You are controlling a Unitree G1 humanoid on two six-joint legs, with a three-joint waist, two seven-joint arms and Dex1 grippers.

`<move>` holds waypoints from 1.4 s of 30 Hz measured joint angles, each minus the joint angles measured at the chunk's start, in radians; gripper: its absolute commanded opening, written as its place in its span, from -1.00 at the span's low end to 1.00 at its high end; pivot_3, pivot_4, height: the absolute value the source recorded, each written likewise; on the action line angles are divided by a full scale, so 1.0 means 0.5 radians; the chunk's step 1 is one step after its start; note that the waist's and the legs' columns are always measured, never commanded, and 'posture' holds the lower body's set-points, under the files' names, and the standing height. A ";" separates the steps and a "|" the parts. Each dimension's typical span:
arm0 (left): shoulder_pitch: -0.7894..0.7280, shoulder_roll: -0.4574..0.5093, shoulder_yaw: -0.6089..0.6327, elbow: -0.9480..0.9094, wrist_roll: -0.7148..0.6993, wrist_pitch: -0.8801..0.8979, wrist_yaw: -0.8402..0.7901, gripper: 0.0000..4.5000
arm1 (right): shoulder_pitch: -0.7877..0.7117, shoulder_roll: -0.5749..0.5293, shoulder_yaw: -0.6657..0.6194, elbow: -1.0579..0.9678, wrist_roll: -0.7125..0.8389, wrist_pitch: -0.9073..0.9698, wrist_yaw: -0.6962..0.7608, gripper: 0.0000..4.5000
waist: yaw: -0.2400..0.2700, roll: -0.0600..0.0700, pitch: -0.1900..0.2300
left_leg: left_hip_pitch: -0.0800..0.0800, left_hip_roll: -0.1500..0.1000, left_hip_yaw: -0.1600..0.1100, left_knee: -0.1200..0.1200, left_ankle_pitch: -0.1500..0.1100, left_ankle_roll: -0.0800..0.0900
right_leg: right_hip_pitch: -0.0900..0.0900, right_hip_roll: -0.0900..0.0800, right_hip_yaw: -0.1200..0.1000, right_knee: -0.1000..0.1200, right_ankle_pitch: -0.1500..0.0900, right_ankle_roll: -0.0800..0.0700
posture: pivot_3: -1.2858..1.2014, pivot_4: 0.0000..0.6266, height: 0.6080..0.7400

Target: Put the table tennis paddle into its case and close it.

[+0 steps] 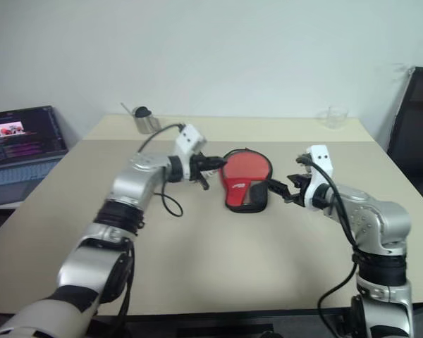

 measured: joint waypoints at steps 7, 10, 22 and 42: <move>0.384 0.410 0.042 -0.262 -0.094 0.075 -0.289 -0.99 | -0.100 0.215 -0.006 0.497 -0.190 -0.094 -0.248 1.00 | 0.019 0.000 0.000 | -0.004 0.000 -0.002 0.002 0.000 0.001 | -0.002 -0.001 -0.003 0.000 0.000 0.000 | 0.03 -0.52 1.00; 0.518 0.456 0.086 -0.492 -0.157 0.181 -0.292 -0.99 | -0.139 0.260 -0.002 0.681 -0.249 -0.198 -0.246 1.00 | 0.026 0.000 0.000 | -0.004 -0.002 -0.002 0.002 0.000 0.001 | -0.001 -0.004 -0.003 -0.002 0.000 0.001 | 0.03 -0.52 1.00; 0.628 0.445 0.088 -0.802 -0.228 0.380 -0.133 -0.99 | -0.201 0.335 -0.001 1.000 -0.332 -0.401 -0.229 1.00 | -0.001 0.000 0.000 | -0.002 0.002 -0.003 0.002 0.000 0.002 | -0.001 0.002 -0.001 0.001 0.001 0.000 | 0.03 -0.52 1.00; 0.621 0.418 0.069 -0.812 -0.239 0.389 -0.075 -1.00 | -0.176 0.479 0.036 0.890 -0.326 -0.316 -0.194 -0.99 | -0.006 0.000 0.000 | -0.002 0.003 -0.002 0.000 0.000 0.002 | -0.002 0.003 0.000 -0.001 0.001 0.000 | 0.03 -0.52 1.00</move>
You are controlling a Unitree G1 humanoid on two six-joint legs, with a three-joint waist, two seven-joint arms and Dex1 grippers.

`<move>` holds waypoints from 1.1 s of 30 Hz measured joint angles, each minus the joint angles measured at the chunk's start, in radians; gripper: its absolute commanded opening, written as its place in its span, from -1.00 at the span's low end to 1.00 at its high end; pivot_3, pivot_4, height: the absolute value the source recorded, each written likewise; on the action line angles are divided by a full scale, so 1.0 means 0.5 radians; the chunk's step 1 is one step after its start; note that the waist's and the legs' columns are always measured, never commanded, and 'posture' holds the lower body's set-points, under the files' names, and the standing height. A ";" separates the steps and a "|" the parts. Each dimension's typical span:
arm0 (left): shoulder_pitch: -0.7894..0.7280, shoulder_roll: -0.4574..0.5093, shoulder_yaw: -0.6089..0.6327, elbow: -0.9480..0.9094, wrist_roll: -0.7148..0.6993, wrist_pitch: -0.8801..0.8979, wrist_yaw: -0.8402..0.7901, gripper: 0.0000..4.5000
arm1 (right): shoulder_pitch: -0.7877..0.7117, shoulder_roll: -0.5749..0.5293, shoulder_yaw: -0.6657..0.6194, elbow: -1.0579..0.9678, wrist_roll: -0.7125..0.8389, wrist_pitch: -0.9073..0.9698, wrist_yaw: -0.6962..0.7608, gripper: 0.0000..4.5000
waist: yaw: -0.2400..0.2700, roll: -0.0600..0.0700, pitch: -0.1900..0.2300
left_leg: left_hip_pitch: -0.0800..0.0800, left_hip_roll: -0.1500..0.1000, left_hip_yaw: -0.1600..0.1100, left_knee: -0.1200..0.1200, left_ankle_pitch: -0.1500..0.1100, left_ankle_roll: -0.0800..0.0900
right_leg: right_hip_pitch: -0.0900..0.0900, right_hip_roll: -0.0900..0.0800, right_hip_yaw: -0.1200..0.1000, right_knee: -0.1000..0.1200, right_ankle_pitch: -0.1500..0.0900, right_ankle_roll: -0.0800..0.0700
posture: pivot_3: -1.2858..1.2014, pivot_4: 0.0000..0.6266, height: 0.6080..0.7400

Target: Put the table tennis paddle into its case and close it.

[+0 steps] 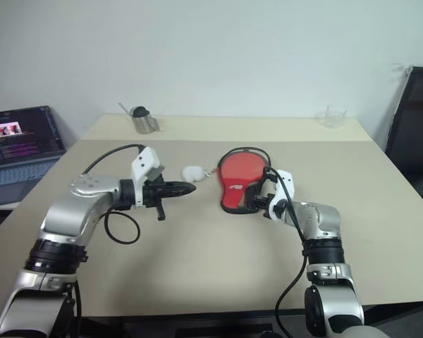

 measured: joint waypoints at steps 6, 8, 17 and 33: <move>-0.018 0.000 -0.001 0.028 0.013 -0.013 0.004 -1.00 | 0.008 -0.005 -0.001 0.000 -0.002 -0.005 0.001 -0.99 | 0.000 0.000 0.000 | 0.000 0.000 0.000 0.000 0.000 0.000 | 0.000 0.000 0.000 0.000 0.000 0.000 | 0.03 -0.52 1.00; -0.018 0.000 -0.004 0.032 0.023 -0.020 0.003 -1.00 | 0.013 -0.018 0.004 -0.001 -0.001 0.000 0.020 -0.99 | 0.001 0.000 0.000 | 0.000 0.000 0.000 0.000 0.000 0.000 | 0.000 0.000 0.000 -0.001 0.000 0.000 | 0.03 -0.52 1.00; -0.068 0.017 -0.048 0.145 0.057 -0.083 -0.031 -1.00 | 0.347 -0.272 0.178 -0.582 0.107 0.358 0.245 -0.99 | 0.021 0.000 0.000 | -0.002 -0.001 -0.001 -0.003 0.000 0.000 | 0.000 0.000 -0.002 -0.005 -0.001 0.000 | 0.03 -0.52 1.00; -0.176 -0.024 -0.138 0.278 0.089 -0.162 -0.154 -1.00 | 0.784 -0.573 0.236 -1.367 0.400 0.868 0.484 -0.99 | 0.019 0.000 0.000 | -0.002 -0.001 -0.002 -0.004 -0.001 0.001 | 0.001 0.000 -0.004 -0.008 -0.001 0.000 | 0.03 -0.52 1.00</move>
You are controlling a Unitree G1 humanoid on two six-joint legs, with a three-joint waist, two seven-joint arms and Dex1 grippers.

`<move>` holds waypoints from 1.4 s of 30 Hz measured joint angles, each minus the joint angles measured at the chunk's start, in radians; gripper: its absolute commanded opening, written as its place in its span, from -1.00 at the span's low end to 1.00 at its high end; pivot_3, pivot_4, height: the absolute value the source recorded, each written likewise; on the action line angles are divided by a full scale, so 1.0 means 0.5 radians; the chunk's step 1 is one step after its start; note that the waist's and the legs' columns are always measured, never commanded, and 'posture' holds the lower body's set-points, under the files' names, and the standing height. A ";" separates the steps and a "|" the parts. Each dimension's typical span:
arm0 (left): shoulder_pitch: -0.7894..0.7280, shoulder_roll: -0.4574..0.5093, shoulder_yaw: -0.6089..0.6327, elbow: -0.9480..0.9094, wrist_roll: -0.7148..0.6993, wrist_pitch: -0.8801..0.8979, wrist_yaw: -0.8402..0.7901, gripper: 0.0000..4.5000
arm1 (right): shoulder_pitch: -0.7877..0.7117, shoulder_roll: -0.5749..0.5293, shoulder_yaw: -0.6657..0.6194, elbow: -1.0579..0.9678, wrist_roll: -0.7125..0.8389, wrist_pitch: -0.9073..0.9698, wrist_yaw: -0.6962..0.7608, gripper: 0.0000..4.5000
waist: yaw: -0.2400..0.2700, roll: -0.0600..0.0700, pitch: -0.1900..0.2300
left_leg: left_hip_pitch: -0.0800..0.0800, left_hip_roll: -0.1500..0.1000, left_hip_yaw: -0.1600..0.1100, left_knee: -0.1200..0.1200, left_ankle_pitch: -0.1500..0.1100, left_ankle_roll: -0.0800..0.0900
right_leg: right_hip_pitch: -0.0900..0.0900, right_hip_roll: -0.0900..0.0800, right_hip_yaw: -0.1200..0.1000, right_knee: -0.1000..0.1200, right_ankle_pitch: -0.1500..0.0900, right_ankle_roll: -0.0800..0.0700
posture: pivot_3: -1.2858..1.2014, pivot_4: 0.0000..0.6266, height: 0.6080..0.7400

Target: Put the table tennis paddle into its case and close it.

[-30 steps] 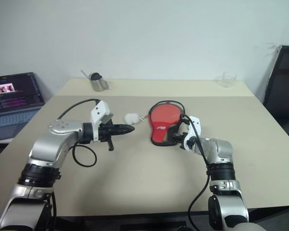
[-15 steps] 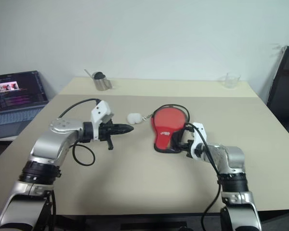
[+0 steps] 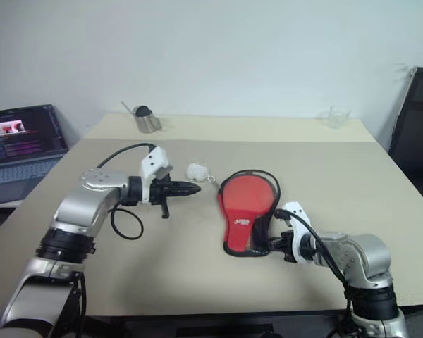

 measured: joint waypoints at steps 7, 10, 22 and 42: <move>-0.021 -0.002 -0.017 0.044 0.013 -0.017 -0.048 -1.00 | 0.205 -0.016 -0.030 -0.275 0.130 0.147 0.027 -0.99 | 0.001 0.000 0.000 | 0.000 0.000 0.000 0.000 0.000 0.000 | 0.001 0.000 0.000 -0.001 0.000 0.000 | 0.03 -0.52 1.00; -0.028 -0.011 -0.041 0.053 0.017 -0.017 -0.085 -1.00 | 0.326 -0.031 -0.044 -0.388 0.227 0.165 0.028 -0.99 | 0.001 -0.001 0.000 | 0.000 -0.001 -0.001 0.000 0.000 0.000 | 0.001 0.000 0.000 -0.002 0.000 0.000 | 0.03 -0.52 1.00; -0.092 -0.068 -0.077 0.135 0.049 -0.054 -0.129 -1.00 | 0.486 -0.112 -0.047 -0.530 0.435 0.184 0.004 -0.99 | 0.000 -0.001 -0.001 | 0.000 -0.001 -0.002 0.002 0.000 0.000 | 0.002 0.000 -0.001 -0.002 0.000 0.000 | 0.03 -0.52 1.00; -0.131 -0.103 -0.088 0.204 0.089 -0.100 -0.129 -1.00 | 0.518 -0.280 -0.013 -0.577 0.466 0.139 0.071 -0.99 | 0.000 -0.001 -0.001 | 0.000 -0.001 -0.004 0.002 0.000 0.000 | 0.003 0.000 -0.002 -0.002 0.000 0.000 | 0.03 -0.52 1.00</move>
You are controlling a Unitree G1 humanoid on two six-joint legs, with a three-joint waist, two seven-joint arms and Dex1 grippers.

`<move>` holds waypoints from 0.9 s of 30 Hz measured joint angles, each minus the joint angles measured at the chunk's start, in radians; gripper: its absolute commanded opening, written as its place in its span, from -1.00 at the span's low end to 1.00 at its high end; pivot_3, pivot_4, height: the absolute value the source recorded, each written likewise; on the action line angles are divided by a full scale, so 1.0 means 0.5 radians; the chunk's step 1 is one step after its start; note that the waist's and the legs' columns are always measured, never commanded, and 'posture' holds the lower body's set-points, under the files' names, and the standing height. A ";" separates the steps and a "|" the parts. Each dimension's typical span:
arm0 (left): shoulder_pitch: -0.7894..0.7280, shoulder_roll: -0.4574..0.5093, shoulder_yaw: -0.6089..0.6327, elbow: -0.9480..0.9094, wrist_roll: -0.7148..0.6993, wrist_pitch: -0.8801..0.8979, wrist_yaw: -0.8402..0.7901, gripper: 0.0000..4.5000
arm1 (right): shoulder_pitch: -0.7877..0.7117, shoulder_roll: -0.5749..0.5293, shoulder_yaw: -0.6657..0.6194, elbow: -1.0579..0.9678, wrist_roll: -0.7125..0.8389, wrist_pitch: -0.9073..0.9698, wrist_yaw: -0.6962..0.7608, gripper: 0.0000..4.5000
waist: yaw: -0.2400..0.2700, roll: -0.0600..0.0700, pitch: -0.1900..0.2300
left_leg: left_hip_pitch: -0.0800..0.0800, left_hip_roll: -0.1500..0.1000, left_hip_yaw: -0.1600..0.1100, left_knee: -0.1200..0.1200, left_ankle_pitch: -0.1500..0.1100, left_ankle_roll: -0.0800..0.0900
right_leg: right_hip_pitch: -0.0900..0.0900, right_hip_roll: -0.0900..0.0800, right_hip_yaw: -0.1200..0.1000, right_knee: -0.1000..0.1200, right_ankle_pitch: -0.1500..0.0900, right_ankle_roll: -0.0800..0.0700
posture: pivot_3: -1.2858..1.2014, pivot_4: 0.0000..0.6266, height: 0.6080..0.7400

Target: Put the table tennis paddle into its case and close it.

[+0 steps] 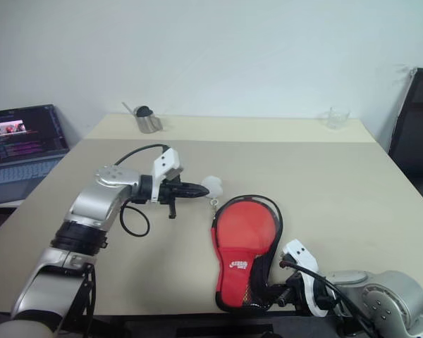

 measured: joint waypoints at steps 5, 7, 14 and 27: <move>0.000 0.001 0.000 0.000 0.001 0.000 0.006 -1.00 | -0.082 0.000 -0.026 0.034 0.012 0.033 0.035 -0.89 | -0.001 0.000 0.000 | 0.000 0.000 -0.001 0.001 0.000 0.000 | 0.000 0.000 0.000 0.001 0.000 0.000 | 0.03 -0.52 1.00; 0.000 0.005 0.000 0.000 0.002 0.000 0.008 -1.00 | -0.103 -0.029 -0.031 0.042 0.020 0.024 0.060 -0.67 | 0.000 0.000 0.000 | 0.000 0.000 -0.001 0.002 0.000 0.000 | 0.000 0.000 0.000 0.001 0.000 0.000 | 0.03 -0.52 1.00; 0.000 0.012 0.000 0.001 0.007 0.000 0.017 -1.00 | -0.150 -0.225 -0.042 0.110 0.016 -0.087 0.161 0.42 | 0.000 0.000 0.000 | 0.000 -0.001 -0.001 0.003 0.000 0.000 | 0.001 0.000 0.000 0.001 0.000 0.000 | 0.03 -0.52 1.00; -0.139 -0.068 0.063 0.373 0.125 -0.051 0.414 -1.00 | -0.511 -0.427 -0.185 0.573 -0.278 -0.853 0.309 0.54 | -0.001 -0.002 0.001 | 0.003 -0.002 -0.006 0.006 0.002 0.003 | 0.003 0.003 0.001 0.003 0.003 0.002 | 0.03 -0.52 1.00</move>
